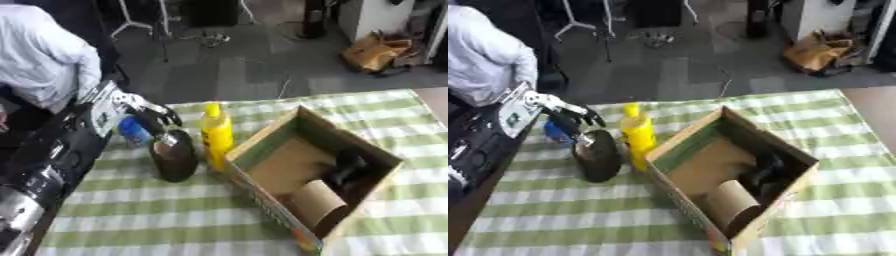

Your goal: Pick up objects on the table and place them in the box.

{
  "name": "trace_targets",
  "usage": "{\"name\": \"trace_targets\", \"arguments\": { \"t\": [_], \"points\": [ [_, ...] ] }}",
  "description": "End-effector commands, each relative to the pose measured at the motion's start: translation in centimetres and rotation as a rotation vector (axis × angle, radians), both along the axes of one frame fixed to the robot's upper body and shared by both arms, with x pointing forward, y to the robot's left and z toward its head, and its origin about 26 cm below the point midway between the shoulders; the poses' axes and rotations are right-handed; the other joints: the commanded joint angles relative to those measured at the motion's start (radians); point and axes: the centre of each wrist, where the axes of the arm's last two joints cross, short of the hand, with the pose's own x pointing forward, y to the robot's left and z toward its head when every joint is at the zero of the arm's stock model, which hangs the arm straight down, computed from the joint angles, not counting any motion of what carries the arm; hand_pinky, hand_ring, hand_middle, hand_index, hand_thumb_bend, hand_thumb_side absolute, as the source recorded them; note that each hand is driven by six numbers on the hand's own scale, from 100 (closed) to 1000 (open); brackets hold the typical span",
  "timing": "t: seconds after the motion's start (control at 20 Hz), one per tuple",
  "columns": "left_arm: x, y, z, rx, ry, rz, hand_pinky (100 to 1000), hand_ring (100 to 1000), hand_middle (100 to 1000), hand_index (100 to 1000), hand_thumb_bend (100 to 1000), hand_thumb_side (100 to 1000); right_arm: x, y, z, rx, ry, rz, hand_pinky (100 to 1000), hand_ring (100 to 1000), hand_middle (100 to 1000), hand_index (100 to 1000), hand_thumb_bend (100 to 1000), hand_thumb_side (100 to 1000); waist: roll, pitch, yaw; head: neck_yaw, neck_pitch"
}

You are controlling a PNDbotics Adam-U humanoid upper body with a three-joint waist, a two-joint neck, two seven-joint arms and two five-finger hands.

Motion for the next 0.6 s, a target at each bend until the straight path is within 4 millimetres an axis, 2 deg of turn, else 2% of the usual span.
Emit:
{"name": "trace_targets", "arguments": {
  "t": [0.05, 0.6],
  "points": [
    [-0.2, 0.2, 1.6, 0.032, -0.033, -0.022, 1000, 1000, 1000, 1000, 698, 712, -0.4, 0.2, 0.8, -0.012, -0.038, 0.014, 823, 809, 706, 625, 100, 1000, -0.008, -0.017, 0.001, 0.005, 0.010],
    [-0.1, 0.4, 0.4, -0.002, -0.009, -0.013, 1000, 1000, 1000, 1000, 707, 712, -0.4, 0.2, 0.8, -0.007, -0.041, 0.018, 823, 808, 697, 614, 100, 1000, -0.009, -0.014, -0.009, 0.012, 0.005]
  ]
}}
